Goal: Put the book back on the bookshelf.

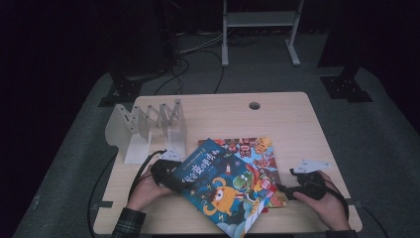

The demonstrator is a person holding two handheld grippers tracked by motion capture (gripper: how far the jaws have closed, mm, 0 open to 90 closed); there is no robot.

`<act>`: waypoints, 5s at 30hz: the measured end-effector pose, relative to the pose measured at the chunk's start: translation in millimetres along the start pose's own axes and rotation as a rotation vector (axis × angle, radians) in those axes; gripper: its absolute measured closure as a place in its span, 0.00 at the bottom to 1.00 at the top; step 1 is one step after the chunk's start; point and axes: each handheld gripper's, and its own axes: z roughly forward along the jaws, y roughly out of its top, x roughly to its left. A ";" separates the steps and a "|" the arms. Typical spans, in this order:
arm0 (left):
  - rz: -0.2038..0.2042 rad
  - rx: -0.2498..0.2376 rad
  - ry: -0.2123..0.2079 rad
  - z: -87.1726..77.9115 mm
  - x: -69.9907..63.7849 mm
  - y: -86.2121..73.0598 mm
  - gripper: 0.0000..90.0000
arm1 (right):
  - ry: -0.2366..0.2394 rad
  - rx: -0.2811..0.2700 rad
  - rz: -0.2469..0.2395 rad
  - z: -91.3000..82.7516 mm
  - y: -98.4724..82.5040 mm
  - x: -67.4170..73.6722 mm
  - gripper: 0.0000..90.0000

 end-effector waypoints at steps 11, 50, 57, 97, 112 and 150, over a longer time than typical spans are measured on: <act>0.004 0.005 -0.029 -5.8 -7.9 -7.1 0.00 | -0.038 -0.002 0.040 18.5 16.3 -27.3 0.23; 0.075 -0.010 -0.144 8.0 -36.5 6.1 0.00 | -0.002 -0.060 0.207 38.0 30.3 -54.1 0.25; 0.005 -0.042 -0.059 -0.2 -22.6 -2.2 0.00 | 0.020 -0.056 0.214 38.5 30.1 -46.6 0.25; -0.063 -0.061 -0.007 -23.2 -11.8 -28.2 0.00 | 0.025 -0.094 0.026 21.0 32.8 -9.6 0.29; -0.062 -0.052 -0.016 -19.2 -12.5 -28.8 0.00 | 0.075 -0.069 -0.028 9.6 -1.5 -6.1 0.26; -0.232 -0.091 -0.183 -19.9 12.9 -56.6 0.00 | 0.116 -0.055 -0.137 41.1 36.7 33.1 0.29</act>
